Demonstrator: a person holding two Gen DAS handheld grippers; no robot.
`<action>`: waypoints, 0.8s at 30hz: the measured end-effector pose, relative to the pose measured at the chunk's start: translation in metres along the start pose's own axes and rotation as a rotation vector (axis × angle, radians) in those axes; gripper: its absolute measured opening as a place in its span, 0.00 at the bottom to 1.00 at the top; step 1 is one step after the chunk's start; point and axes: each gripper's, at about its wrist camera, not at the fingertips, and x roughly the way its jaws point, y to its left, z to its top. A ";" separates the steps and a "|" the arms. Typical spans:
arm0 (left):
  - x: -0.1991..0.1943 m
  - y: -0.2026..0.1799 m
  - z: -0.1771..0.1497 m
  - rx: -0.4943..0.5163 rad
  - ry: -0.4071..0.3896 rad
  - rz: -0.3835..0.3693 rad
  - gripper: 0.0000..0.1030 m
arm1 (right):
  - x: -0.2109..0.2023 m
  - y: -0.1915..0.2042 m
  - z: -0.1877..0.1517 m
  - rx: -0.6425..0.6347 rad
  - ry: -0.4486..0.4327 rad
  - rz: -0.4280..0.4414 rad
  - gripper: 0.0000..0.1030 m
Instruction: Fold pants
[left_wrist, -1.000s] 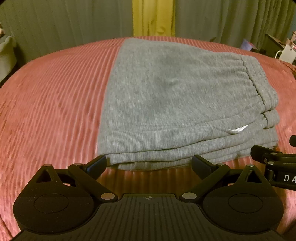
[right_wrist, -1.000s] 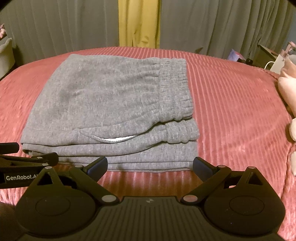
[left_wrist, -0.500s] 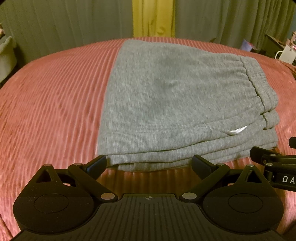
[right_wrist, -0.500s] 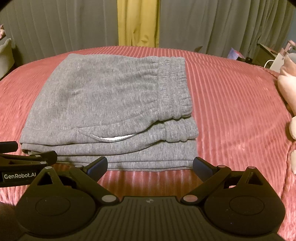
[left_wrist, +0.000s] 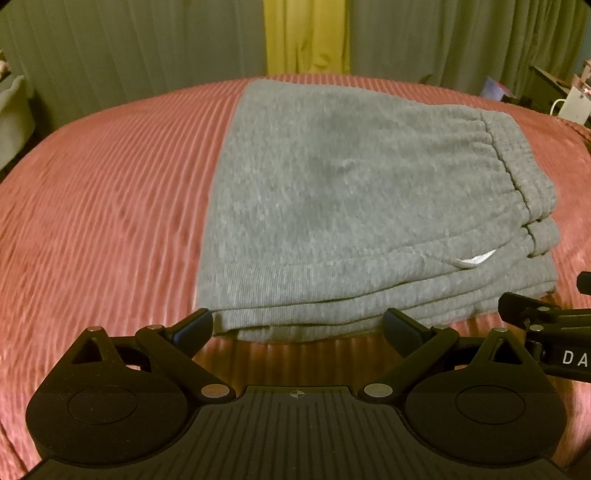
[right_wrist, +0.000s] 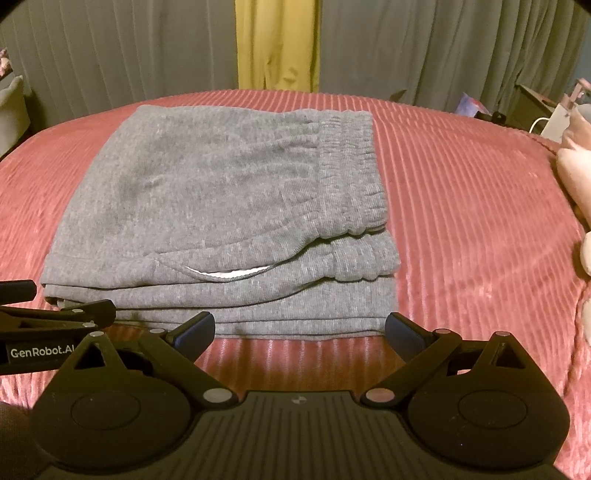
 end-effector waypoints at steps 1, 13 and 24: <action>0.000 0.000 0.000 0.000 0.000 0.000 0.98 | 0.000 0.000 0.000 0.000 0.000 0.001 0.96; -0.001 0.001 0.001 0.002 -0.002 0.001 0.98 | 0.000 0.001 0.000 0.003 0.001 0.002 0.96; -0.001 0.000 0.002 -0.001 0.000 0.000 0.98 | 0.000 0.001 0.000 0.008 0.001 0.003 0.96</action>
